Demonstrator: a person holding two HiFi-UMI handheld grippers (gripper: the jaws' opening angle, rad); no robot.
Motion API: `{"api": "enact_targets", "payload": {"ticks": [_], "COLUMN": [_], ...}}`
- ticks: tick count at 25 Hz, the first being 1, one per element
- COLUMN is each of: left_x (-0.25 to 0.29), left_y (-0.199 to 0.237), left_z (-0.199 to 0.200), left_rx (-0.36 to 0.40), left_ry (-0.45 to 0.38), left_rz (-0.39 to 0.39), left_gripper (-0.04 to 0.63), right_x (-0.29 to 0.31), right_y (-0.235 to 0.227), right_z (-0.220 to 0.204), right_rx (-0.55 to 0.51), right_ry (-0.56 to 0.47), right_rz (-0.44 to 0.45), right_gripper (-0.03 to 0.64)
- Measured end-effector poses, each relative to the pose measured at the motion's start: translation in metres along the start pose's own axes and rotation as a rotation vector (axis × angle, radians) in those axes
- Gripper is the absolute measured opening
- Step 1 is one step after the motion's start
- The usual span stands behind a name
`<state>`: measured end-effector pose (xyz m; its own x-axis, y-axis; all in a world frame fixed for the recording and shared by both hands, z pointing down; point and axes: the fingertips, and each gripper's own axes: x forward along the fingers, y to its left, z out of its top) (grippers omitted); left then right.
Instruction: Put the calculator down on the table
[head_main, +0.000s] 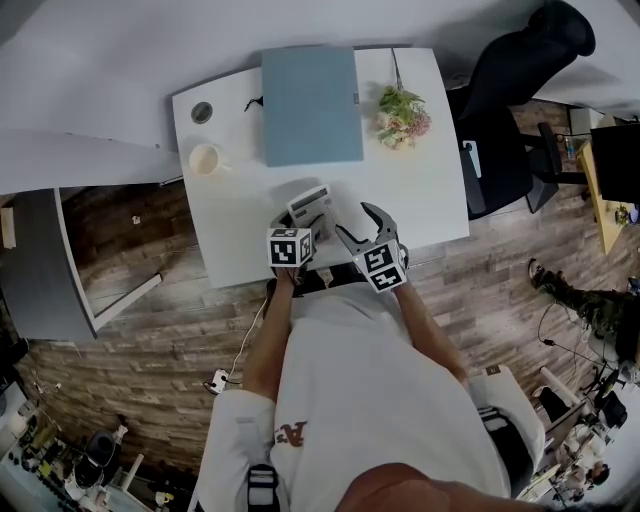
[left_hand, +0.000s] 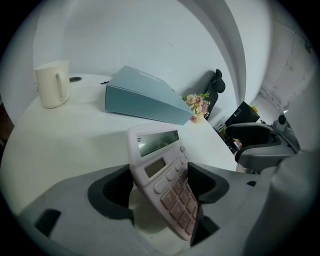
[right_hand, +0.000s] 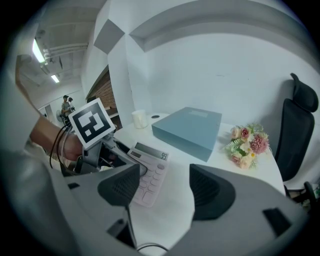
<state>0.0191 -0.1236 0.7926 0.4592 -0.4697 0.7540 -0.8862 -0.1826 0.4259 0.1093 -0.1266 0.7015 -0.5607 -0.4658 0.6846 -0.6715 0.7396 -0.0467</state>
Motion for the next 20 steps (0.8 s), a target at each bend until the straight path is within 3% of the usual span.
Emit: {"api": "enact_targets", "payload": {"ticks": [20], "left_x": [-0.0005], "left_y": [0.0066], "left_z": [-0.0006], "left_rx": [0.083], "left_ry": [0.028], "left_rz": [0.054], "left_gripper": [0.384], "right_x": [0.0037], "right_y": [0.0041], "right_z": [0.0054], "right_rx": [0.026], "right_ry": [-0.019], "right_rz": [0.003], "right_gripper": [0.305]}}
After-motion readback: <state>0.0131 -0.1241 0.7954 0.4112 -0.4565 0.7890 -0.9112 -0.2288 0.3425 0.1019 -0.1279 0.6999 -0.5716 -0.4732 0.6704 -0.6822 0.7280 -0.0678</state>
